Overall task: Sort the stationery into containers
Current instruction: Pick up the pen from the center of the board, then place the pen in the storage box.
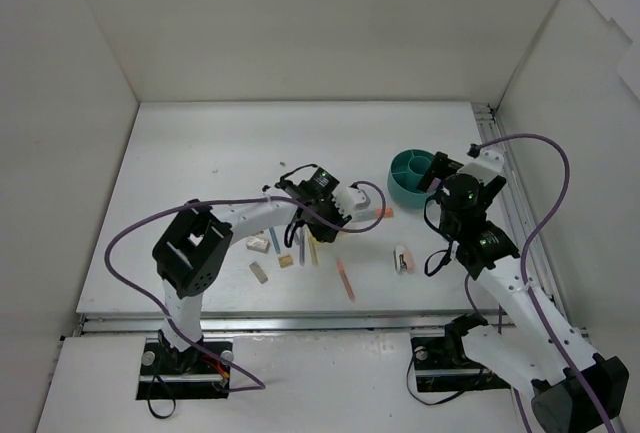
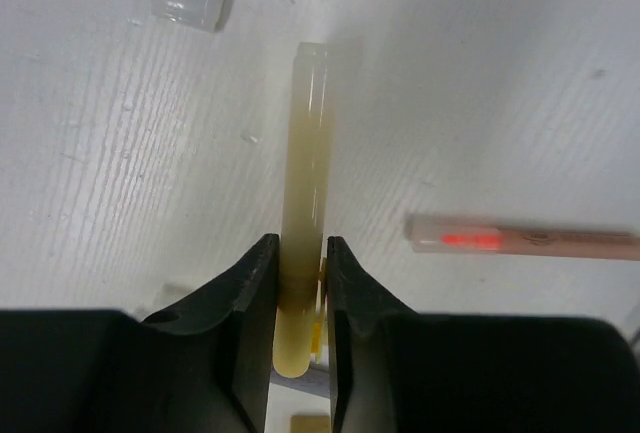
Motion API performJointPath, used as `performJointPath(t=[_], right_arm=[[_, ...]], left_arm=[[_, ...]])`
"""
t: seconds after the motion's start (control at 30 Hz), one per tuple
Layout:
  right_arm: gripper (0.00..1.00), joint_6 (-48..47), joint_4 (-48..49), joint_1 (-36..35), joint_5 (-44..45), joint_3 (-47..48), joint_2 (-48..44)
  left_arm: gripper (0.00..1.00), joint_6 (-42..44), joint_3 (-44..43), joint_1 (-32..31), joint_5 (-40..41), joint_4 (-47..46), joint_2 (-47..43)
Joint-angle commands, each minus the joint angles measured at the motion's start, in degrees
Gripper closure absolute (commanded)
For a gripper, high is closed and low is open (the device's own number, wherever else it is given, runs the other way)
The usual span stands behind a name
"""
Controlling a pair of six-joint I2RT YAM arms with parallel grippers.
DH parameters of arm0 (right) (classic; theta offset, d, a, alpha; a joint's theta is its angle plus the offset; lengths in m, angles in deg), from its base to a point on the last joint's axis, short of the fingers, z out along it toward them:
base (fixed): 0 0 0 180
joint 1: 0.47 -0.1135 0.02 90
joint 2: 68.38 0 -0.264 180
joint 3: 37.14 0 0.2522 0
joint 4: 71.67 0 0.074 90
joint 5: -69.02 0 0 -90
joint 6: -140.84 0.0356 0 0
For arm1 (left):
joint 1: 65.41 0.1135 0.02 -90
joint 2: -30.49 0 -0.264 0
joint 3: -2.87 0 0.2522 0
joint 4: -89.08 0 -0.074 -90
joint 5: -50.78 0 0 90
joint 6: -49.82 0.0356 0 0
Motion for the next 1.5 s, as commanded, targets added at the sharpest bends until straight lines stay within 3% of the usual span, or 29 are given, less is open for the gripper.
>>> performJointPath(t=[0.0, 0.23, 0.33, 0.43, 0.53, 0.67, 0.77, 0.83, 1.03, 1.2, 1.33, 1.47], right_arm=[[0.02, -6.91, 4.81, 0.25, -12.98, -0.9, -0.79], [0.02, -22.9, 14.74, -3.15, -48.91, -5.56, -1.76], [0.02, -29.42, 15.98, -7.98, -51.42, -5.74, -0.89], [0.02, -36.52, 18.08, -13.25, -45.74, -5.91, 1.04], [0.02, -47.07, 21.42, -18.36, -38.09, -7.23, 3.42], [0.02, -60.34, 29.77, -18.82, -40.69, -9.79, 6.14], [0.02, -67.73, 27.77, -18.73, -47.1, -6.54, 9.56], [0.02, -72.13, 20.51, -18.73, -49.82, -1.38, 13.08], [0.02, -72.94, 13.44, -18.73, -52.38, 3.31, 14.41], [0.03, -73.37, 14.84, -18.56, -57.56, 1.29, 11.68], [0.12, -73.99, 4.67, -18.56, -61.43, 7.42, 15.02], [0.15, -73.03, 2.88, -18.73, -65.21, 8.15, 15.55]], left_arm=[[1.0, -6.66, -1.39, 1.93, -5.23, -4.3, -9.06], [1.0, -32.66, -9.03, 11.94, -13.75, -3.7, -11.54], [1.0, -46.8, -10.53, 17.3, -21.93, -6.32, -10.22], [1.0, -54.65, -9.04, 18.1, -26.25, -12.13, -10.74], [1.0, -54.31, -10.88, 18.1, -29.58, -9.41, -10.83], [1.0, -50.54, -13.78, 18.1, -36.0, -1.18, -10.04], [1.0, -47.72, -14.57, 17.49, -40.82, 3.31, -9.86], [1.0, -45.79, -14.84, 16.88, -41.54, 6.75, -10.65], [1.0, -45.96, -7.64, 16.35, -38.04, 9.66, -15.57], [1.0, -45.43, -4.2, 15.29, -37.59, 12.73, -17.25], [1.0, -45.34, -4.64, 13.45, -39.43, 15.02, -16.46], [1.0, -44.73, -5.26, 13.45, -40.31, 18.89, -14.44]])
